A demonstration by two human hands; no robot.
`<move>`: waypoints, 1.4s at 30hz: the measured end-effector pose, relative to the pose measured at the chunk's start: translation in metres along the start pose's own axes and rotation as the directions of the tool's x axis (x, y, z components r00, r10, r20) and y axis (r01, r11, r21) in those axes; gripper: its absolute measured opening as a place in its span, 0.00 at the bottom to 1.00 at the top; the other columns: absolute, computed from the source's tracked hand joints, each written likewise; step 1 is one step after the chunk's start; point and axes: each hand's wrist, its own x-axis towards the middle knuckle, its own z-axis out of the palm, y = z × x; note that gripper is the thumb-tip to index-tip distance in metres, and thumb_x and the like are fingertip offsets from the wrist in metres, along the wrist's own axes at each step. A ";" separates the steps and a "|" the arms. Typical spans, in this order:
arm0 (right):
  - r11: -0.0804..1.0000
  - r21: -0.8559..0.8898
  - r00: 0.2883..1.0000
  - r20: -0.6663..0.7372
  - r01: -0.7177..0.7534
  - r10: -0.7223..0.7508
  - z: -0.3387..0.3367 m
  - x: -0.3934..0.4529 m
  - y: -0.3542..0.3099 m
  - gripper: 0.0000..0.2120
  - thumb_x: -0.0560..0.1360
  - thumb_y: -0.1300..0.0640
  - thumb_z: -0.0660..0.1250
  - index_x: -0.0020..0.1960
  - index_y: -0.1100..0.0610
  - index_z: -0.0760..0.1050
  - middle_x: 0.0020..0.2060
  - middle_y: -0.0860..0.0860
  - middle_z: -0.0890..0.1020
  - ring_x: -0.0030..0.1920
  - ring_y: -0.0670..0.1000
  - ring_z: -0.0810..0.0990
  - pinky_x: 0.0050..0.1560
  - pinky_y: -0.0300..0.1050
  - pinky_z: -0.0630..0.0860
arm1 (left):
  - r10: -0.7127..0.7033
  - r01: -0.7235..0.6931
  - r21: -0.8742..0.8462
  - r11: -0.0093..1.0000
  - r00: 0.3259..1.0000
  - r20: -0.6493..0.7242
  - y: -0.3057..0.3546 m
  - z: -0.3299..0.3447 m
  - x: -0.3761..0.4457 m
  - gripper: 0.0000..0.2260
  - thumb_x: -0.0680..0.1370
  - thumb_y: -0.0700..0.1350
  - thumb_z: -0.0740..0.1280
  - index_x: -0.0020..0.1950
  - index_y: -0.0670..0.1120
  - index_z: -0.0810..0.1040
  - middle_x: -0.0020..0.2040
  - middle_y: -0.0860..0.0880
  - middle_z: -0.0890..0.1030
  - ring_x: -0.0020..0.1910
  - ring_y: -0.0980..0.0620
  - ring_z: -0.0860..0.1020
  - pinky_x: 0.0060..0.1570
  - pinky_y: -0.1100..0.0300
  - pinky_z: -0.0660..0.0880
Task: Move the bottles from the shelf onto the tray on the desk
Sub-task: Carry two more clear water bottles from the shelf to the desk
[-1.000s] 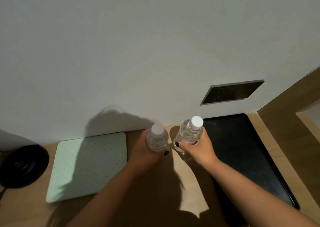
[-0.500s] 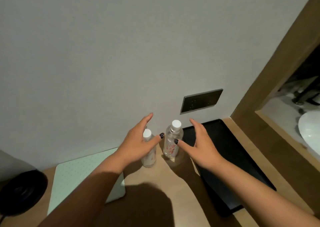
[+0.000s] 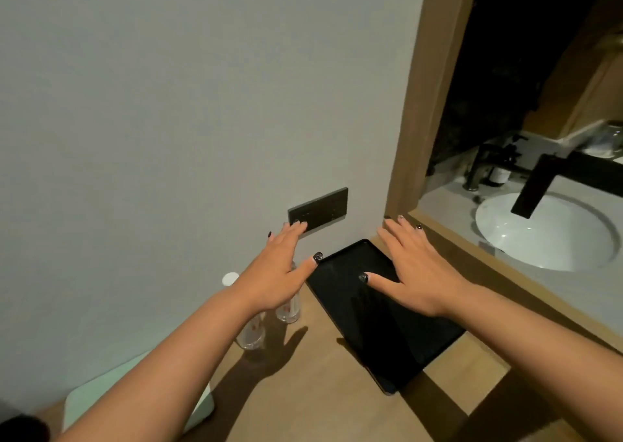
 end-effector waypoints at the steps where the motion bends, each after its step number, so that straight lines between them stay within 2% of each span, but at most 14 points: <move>1: 1.000 0.000 1.000 -0.009 -0.028 0.028 -0.005 -0.009 0.009 0.42 0.74 0.32 0.52 0.78 0.54 0.43 0.78 0.52 0.43 0.77 0.53 0.38 0.74 0.51 0.39 | 0.025 -0.025 0.010 1.000 1.000 0.009 0.011 0.003 0.001 0.29 0.80 0.56 0.57 0.77 0.56 0.48 0.79 0.53 0.48 0.77 0.51 0.46 0.72 0.56 0.49; 6: 0.984 0.053 0.984 -0.045 -0.170 0.173 -0.027 -0.062 0.054 0.42 0.74 0.32 0.52 0.78 0.53 0.41 0.78 0.51 0.42 0.77 0.51 0.39 0.72 0.47 0.38 | 0.126 -0.127 0.007 0.992 0.990 0.070 0.070 0.028 -0.001 0.30 0.80 0.56 0.58 0.78 0.54 0.48 0.79 0.53 0.48 0.77 0.51 0.47 0.72 0.57 0.48; 9: 0.969 0.067 0.969 -0.057 -0.238 0.241 -0.046 -0.101 0.080 0.42 0.75 0.33 0.53 0.78 0.53 0.41 0.78 0.52 0.43 0.77 0.51 0.39 0.75 0.49 0.41 | 0.197 -0.198 0.002 0.980 0.974 0.108 0.112 0.056 -0.004 0.30 0.80 0.56 0.59 0.78 0.53 0.49 0.79 0.52 0.51 0.77 0.54 0.49 0.75 0.55 0.51; 14: 0.943 0.037 0.941 -0.067 -0.331 0.332 -0.078 -0.184 0.128 0.41 0.76 0.35 0.53 0.78 0.54 0.40 0.78 0.52 0.42 0.77 0.52 0.38 0.75 0.49 0.41 | 0.280 -0.275 -0.053 0.960 0.942 0.185 0.190 0.104 -0.016 0.30 0.79 0.58 0.58 0.78 0.55 0.48 0.79 0.53 0.49 0.77 0.53 0.47 0.75 0.53 0.50; 18: 0.913 -0.001 0.910 -0.075 -0.409 0.408 -0.097 -0.250 0.169 0.41 0.76 0.33 0.52 0.78 0.55 0.40 0.78 0.53 0.42 0.77 0.52 0.39 0.74 0.48 0.40 | 0.365 -0.349 -0.106 0.931 0.906 0.217 0.258 0.139 -0.033 0.30 0.80 0.55 0.59 0.78 0.53 0.49 0.79 0.52 0.50 0.77 0.53 0.48 0.76 0.51 0.51; 23: 0.867 -0.017 0.864 -0.091 -0.498 0.495 -0.114 -0.320 0.216 0.43 0.74 0.31 0.52 0.78 0.55 0.41 0.78 0.53 0.42 0.77 0.52 0.39 0.74 0.48 0.41 | 0.446 -0.432 -0.111 0.895 0.864 0.235 0.321 0.186 -0.044 0.30 0.80 0.55 0.58 0.78 0.52 0.48 0.79 0.53 0.50 0.77 0.56 0.48 0.73 0.58 0.48; 26: 0.834 -0.024 0.832 -0.089 -0.551 0.547 -0.122 -0.353 0.241 0.43 0.75 0.33 0.53 0.78 0.56 0.42 0.78 0.53 0.44 0.77 0.53 0.41 0.75 0.50 0.44 | 0.472 -0.458 -0.115 0.881 0.849 0.238 0.357 0.212 -0.045 0.29 0.81 0.55 0.57 0.78 0.52 0.48 0.79 0.51 0.47 0.77 0.54 0.45 0.74 0.56 0.48; 34: 0.759 0.027 0.756 -0.073 -0.651 0.651 -0.128 -0.405 0.302 0.41 0.77 0.35 0.54 0.78 0.58 0.42 0.78 0.53 0.44 0.77 0.52 0.40 0.76 0.50 0.46 | 0.551 -0.547 -0.112 0.830 0.772 0.317 0.428 0.274 -0.020 0.29 0.81 0.54 0.57 0.78 0.50 0.49 0.79 0.51 0.49 0.77 0.55 0.43 0.73 0.58 0.47; 42: 0.695 0.076 0.691 -0.066 -0.715 0.719 -0.115 -0.399 0.397 0.40 0.77 0.36 0.54 0.78 0.58 0.44 0.78 0.53 0.46 0.77 0.52 0.41 0.76 0.51 0.47 | 0.569 -0.565 -0.134 0.814 0.732 0.374 0.482 0.344 0.054 0.29 0.81 0.55 0.57 0.78 0.49 0.49 0.79 0.50 0.49 0.77 0.54 0.43 0.74 0.56 0.48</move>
